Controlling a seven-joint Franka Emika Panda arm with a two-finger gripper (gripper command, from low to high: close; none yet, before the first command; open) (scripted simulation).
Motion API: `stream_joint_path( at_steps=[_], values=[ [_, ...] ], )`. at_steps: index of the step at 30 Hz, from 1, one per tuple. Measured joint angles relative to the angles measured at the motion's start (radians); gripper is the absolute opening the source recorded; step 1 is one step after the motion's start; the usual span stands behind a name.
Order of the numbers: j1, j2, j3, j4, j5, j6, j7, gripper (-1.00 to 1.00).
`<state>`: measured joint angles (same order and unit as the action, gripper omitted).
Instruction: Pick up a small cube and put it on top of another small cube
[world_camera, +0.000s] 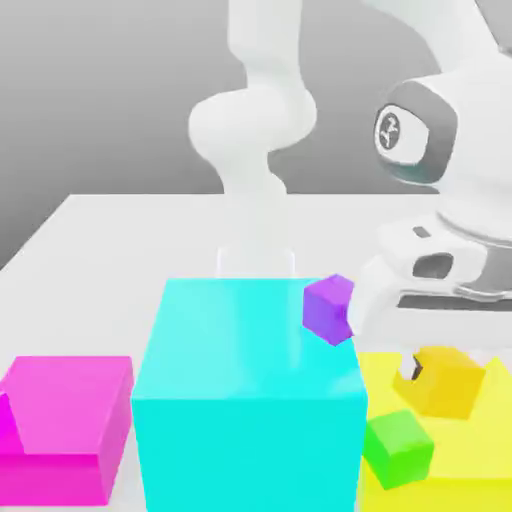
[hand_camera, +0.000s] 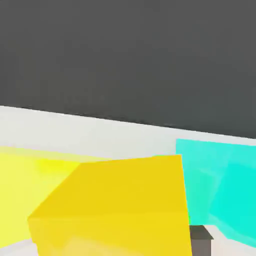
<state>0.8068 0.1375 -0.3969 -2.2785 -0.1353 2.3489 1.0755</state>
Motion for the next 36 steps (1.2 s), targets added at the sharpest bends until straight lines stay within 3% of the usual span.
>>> stream_joint_path(
  at_steps=[5,18,36],
  values=[
    [0.024,0.032,0.024,0.017,-0.047,-0.034,-0.07,-1.0],
    [0.0,0.081,0.052,0.018,-0.049,-0.076,-0.379,-1.0],
    [-0.044,-0.02,0.066,0.008,-0.021,-0.081,-0.819,-1.0]
  ],
)
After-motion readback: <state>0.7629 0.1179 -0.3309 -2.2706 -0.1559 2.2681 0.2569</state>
